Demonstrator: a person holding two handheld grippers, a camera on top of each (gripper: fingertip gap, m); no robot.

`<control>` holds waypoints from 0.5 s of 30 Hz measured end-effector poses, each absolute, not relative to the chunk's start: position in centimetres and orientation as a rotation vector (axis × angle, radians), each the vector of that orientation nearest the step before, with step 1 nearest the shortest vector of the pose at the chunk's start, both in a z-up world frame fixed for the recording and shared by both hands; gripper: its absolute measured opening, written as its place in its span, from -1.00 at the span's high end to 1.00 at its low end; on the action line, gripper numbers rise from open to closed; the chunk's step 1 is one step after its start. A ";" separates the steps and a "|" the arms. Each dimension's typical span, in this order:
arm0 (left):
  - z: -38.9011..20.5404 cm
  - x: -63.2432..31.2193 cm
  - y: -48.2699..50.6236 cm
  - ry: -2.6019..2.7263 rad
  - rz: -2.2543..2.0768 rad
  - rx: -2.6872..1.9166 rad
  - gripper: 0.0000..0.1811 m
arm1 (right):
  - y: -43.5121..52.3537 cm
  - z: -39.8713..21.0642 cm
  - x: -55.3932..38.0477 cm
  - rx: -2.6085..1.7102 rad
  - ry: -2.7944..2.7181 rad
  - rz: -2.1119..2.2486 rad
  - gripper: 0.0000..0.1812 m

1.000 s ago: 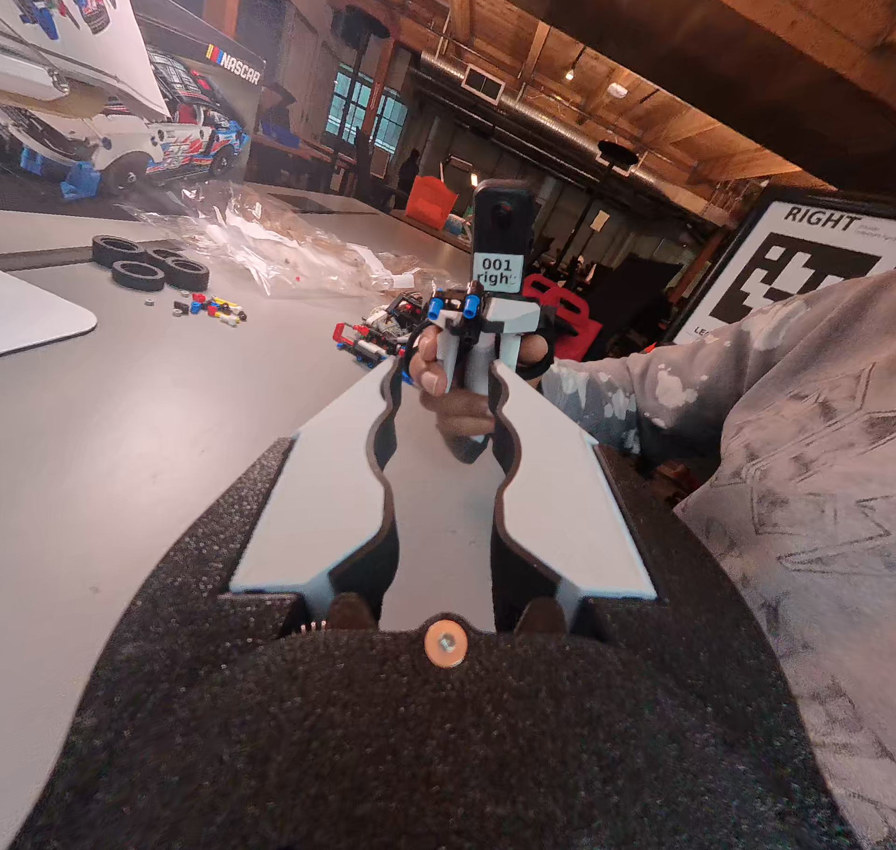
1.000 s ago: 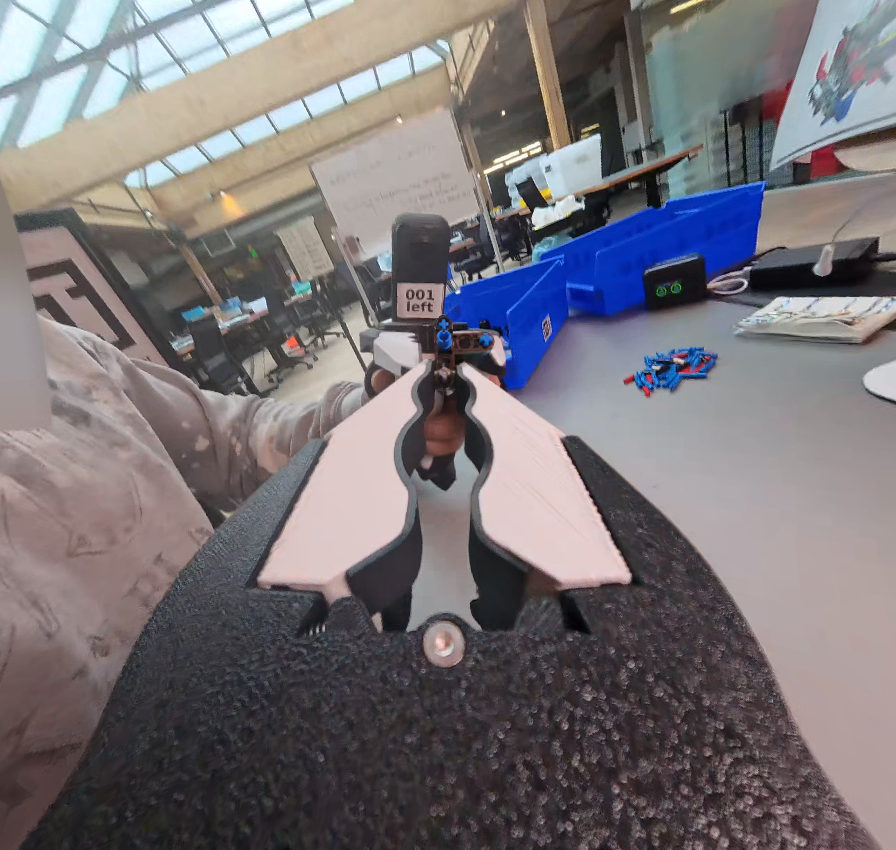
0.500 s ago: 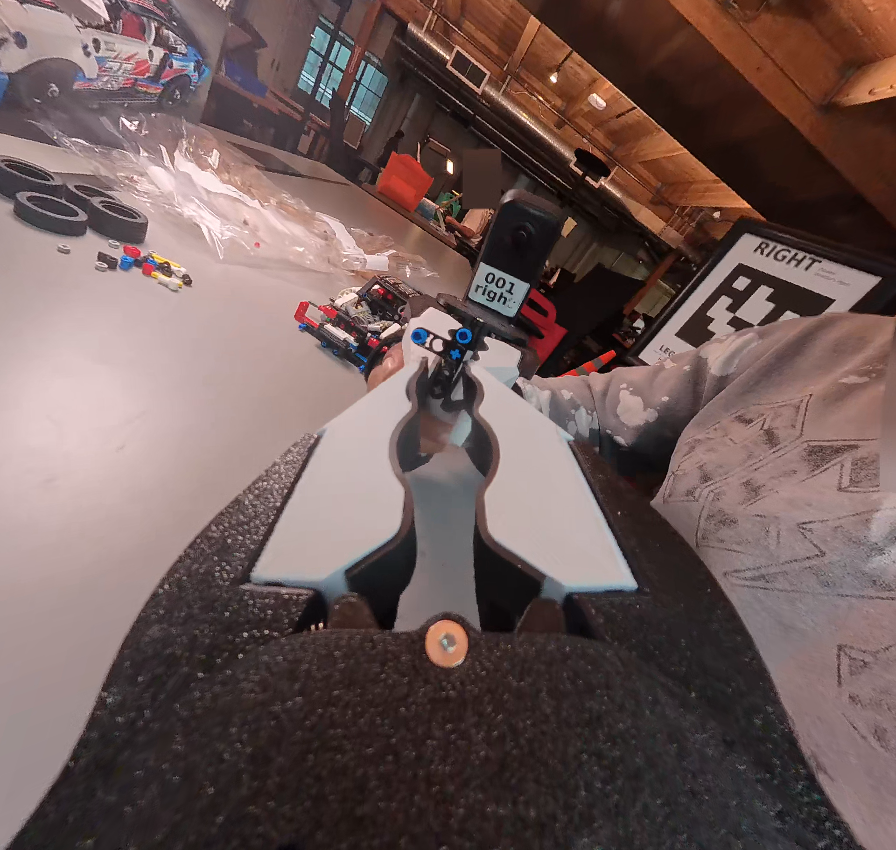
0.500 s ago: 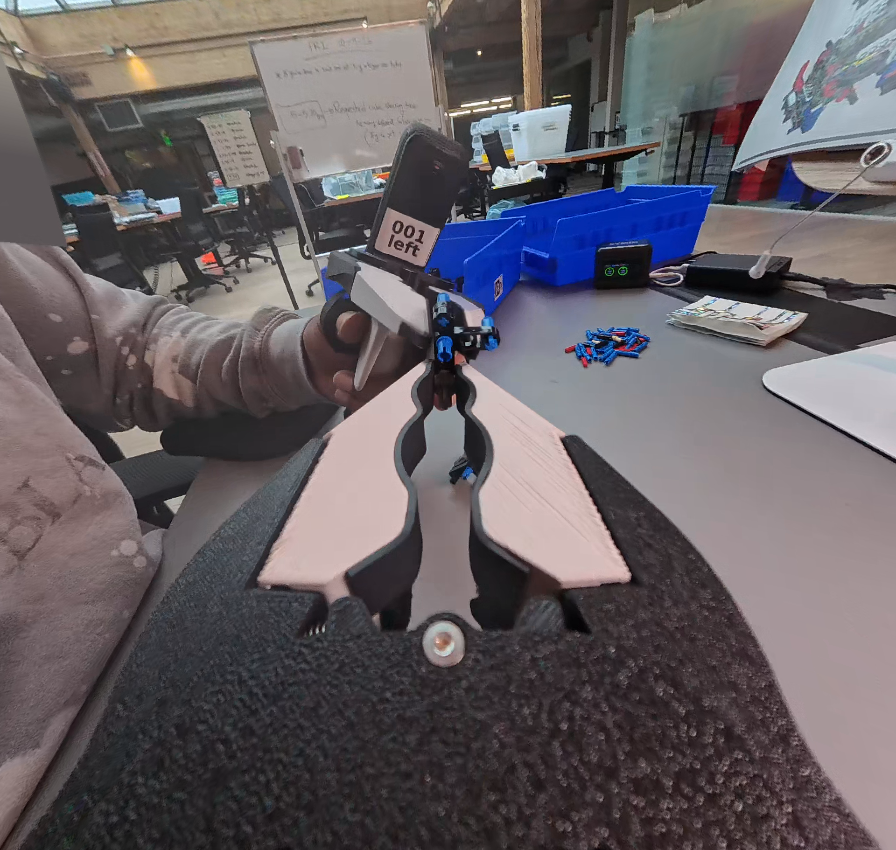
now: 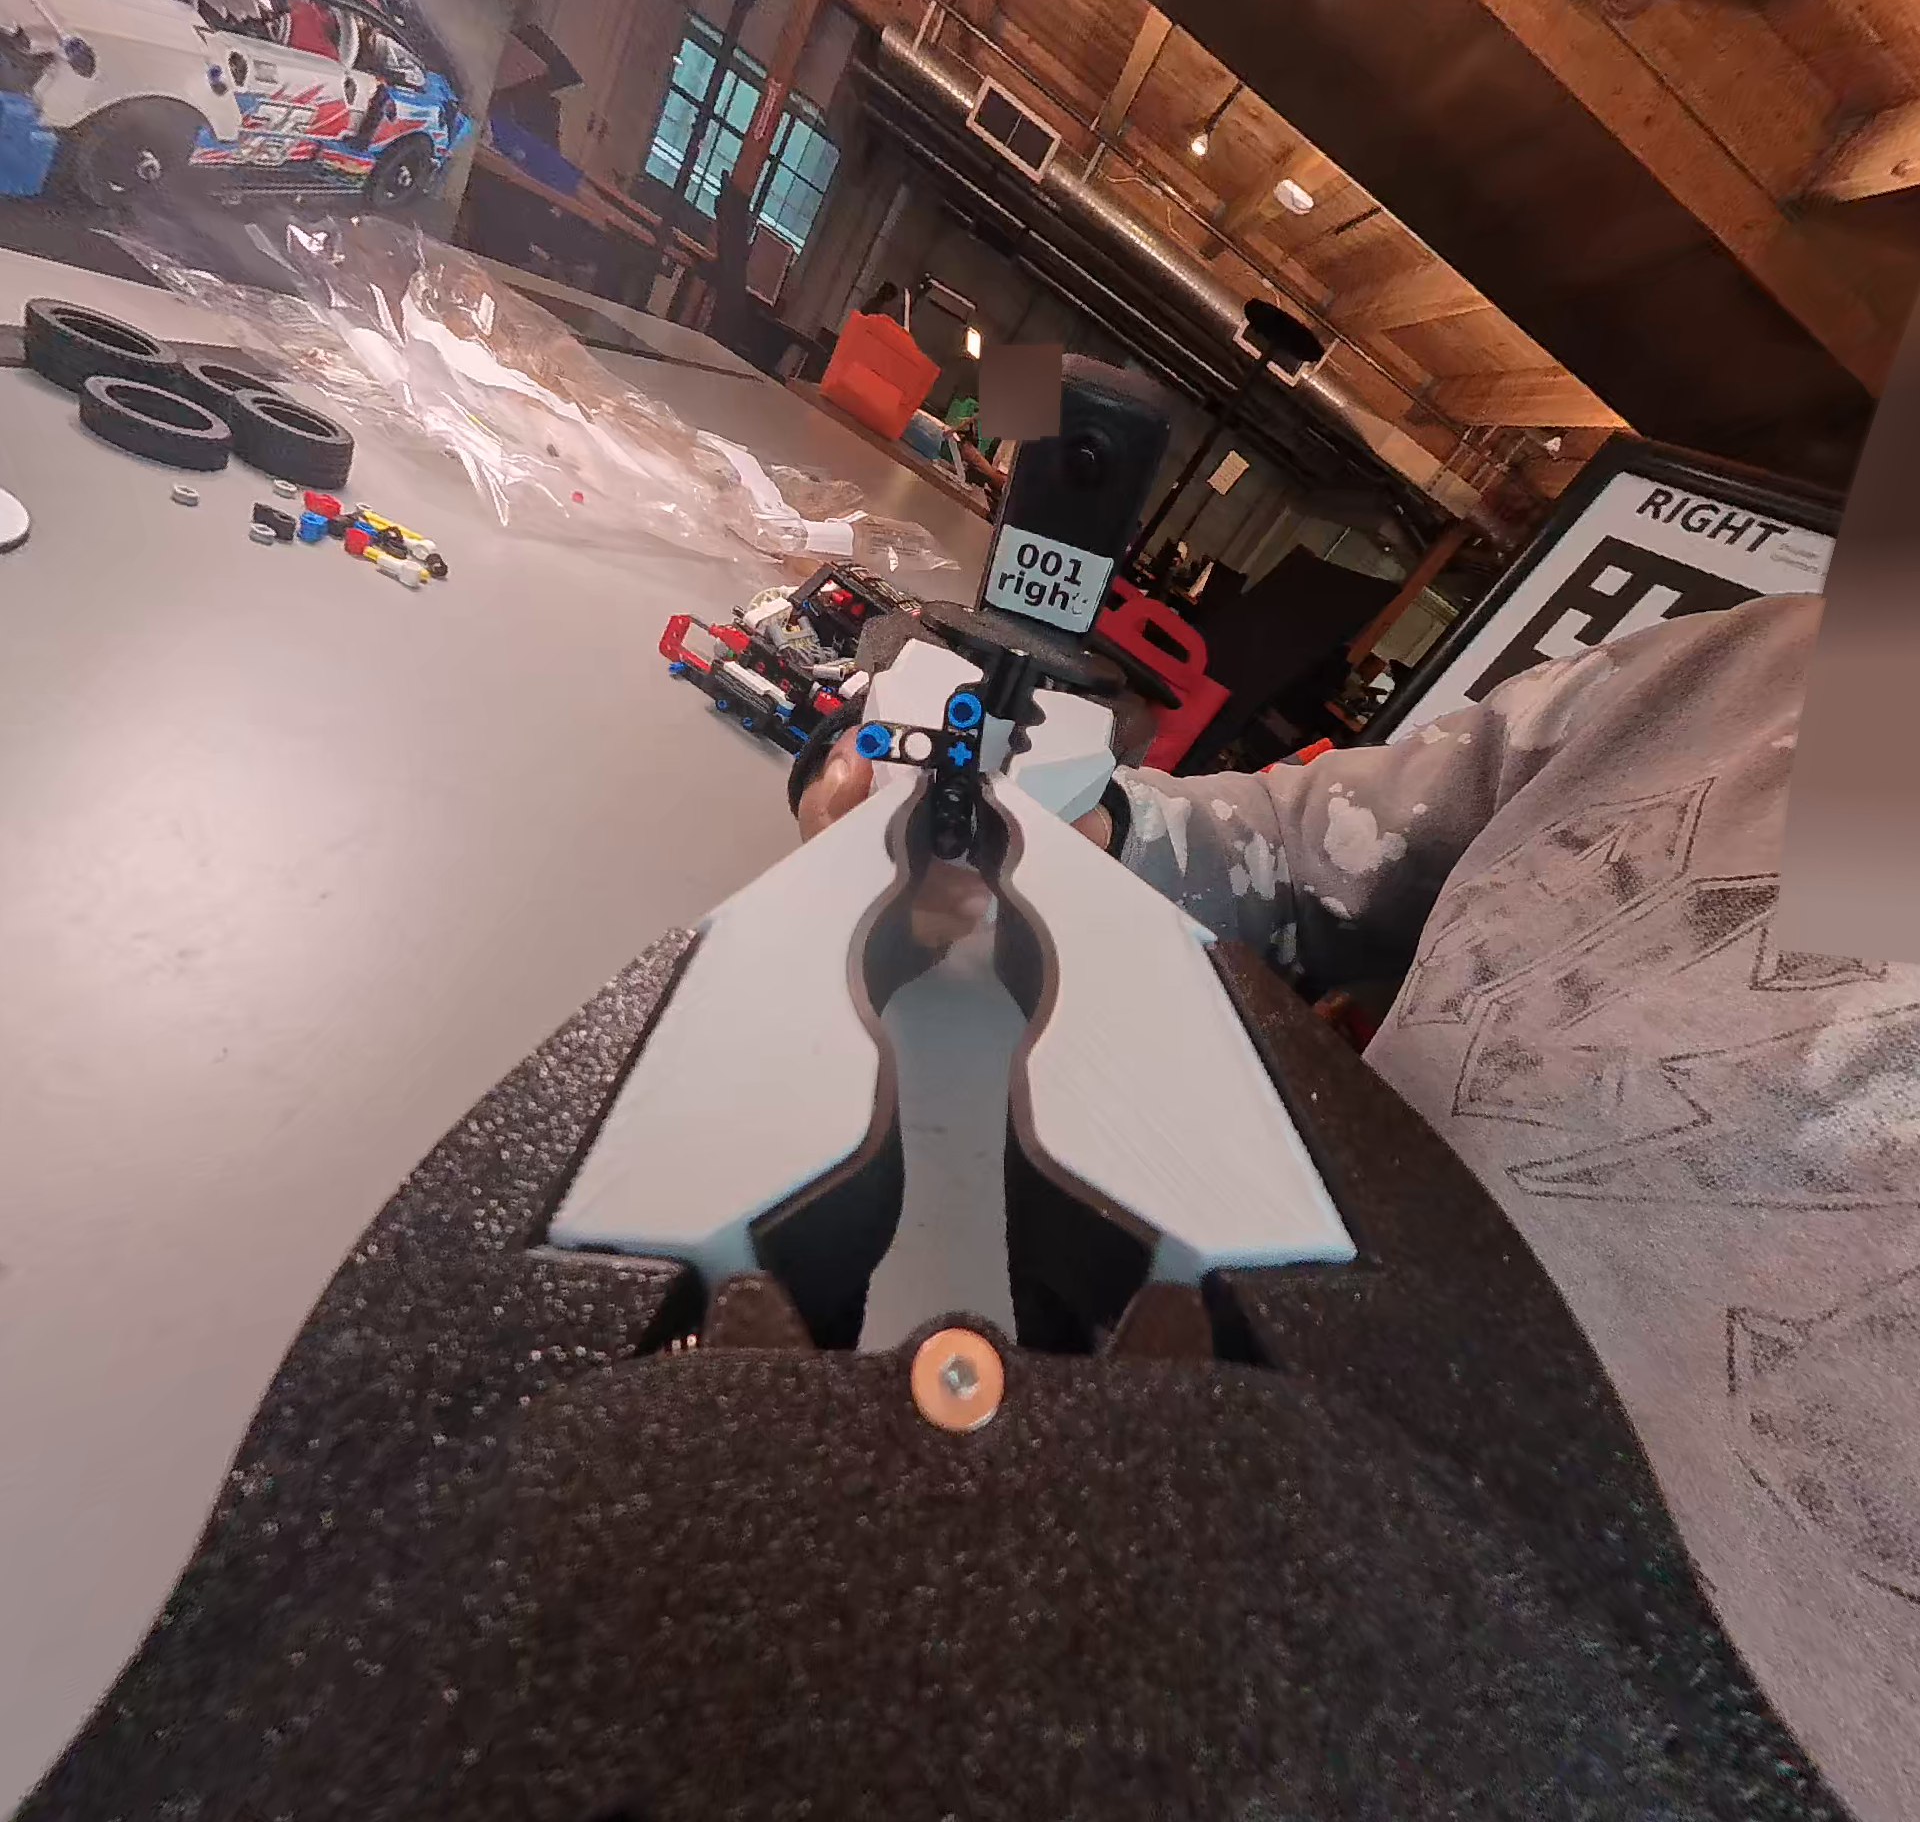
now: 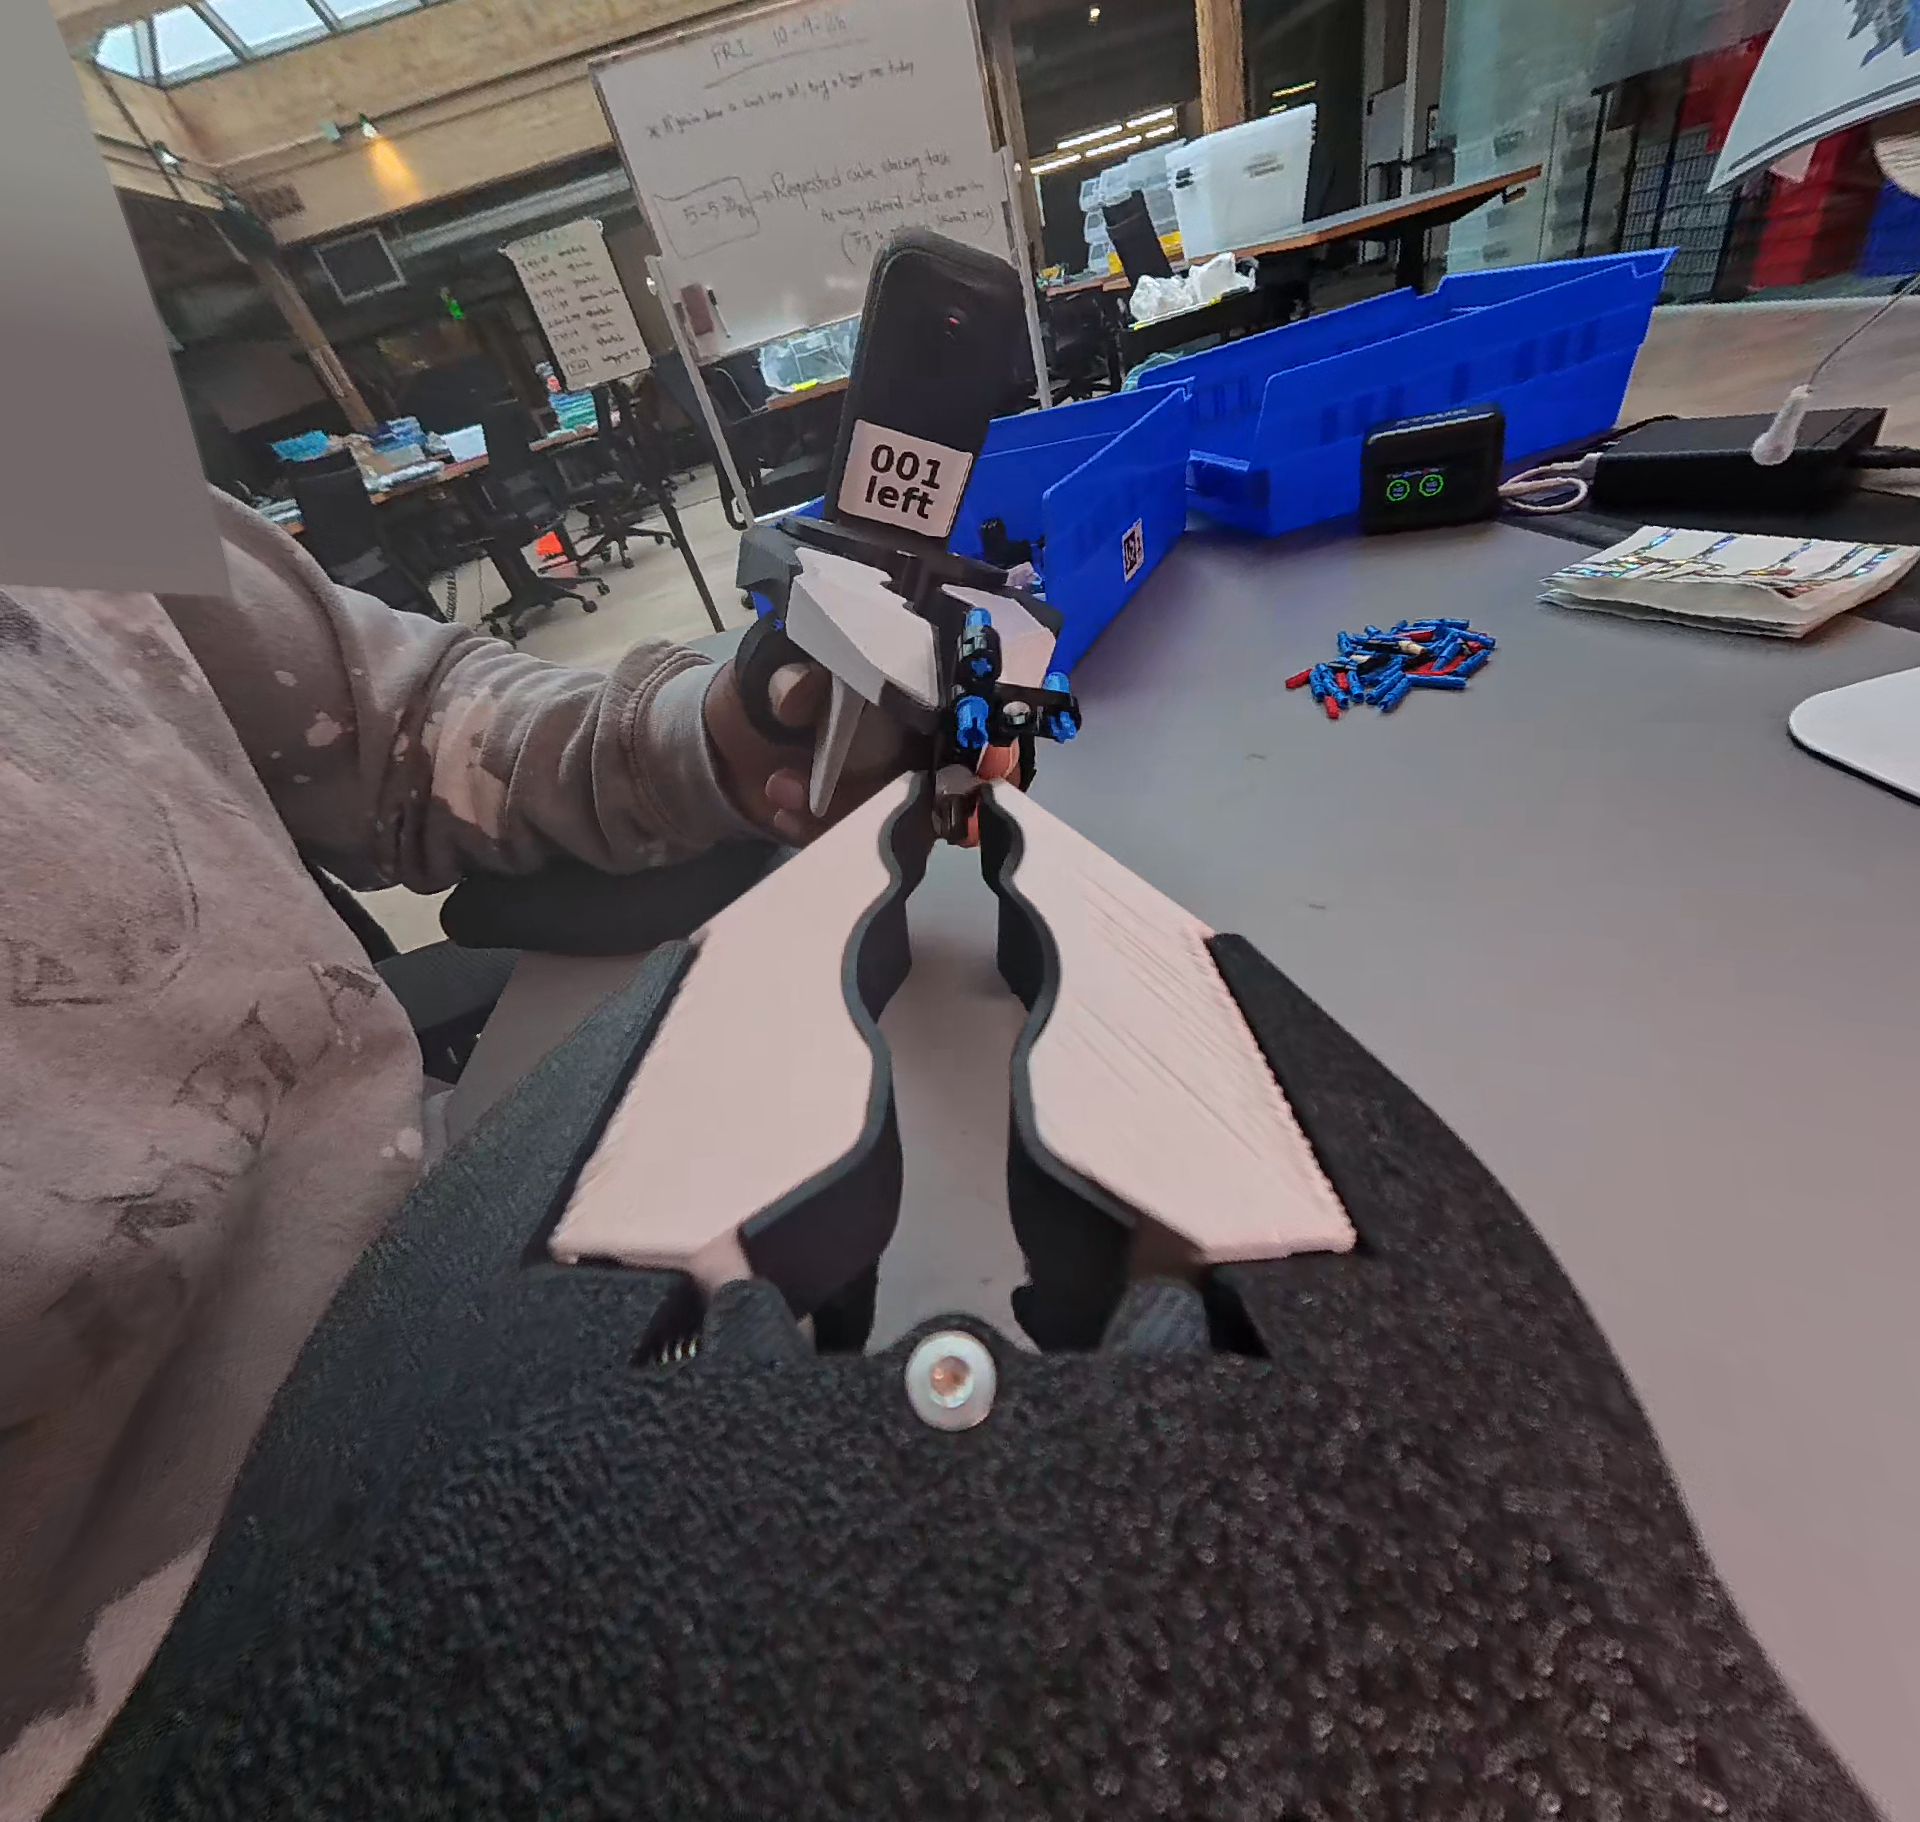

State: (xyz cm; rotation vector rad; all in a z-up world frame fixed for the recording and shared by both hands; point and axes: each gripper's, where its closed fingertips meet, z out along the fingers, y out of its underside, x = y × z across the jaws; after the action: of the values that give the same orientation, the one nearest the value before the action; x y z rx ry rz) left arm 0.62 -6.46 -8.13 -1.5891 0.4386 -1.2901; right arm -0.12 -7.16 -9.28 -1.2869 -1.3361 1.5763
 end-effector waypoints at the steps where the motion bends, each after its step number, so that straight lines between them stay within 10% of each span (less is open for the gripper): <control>1: -8.1 0.6 -6.5 0.445 -1.284 -1.588 0.93 | -7.2 -9.3 -0.1 -1.284 -1.338 1.577 0.91; 15: -8.7 1.4 -7.8 0.650 -1.175 -1.656 0.94 | -8.2 -9.3 0.6 -1.241 -1.430 1.582 0.92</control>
State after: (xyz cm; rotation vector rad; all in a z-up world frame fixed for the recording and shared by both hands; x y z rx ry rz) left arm 1.43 -7.80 -8.73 -1.6557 0.6499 -1.1746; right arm 0.58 -8.18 -9.27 -1.2414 -1.4300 1.5820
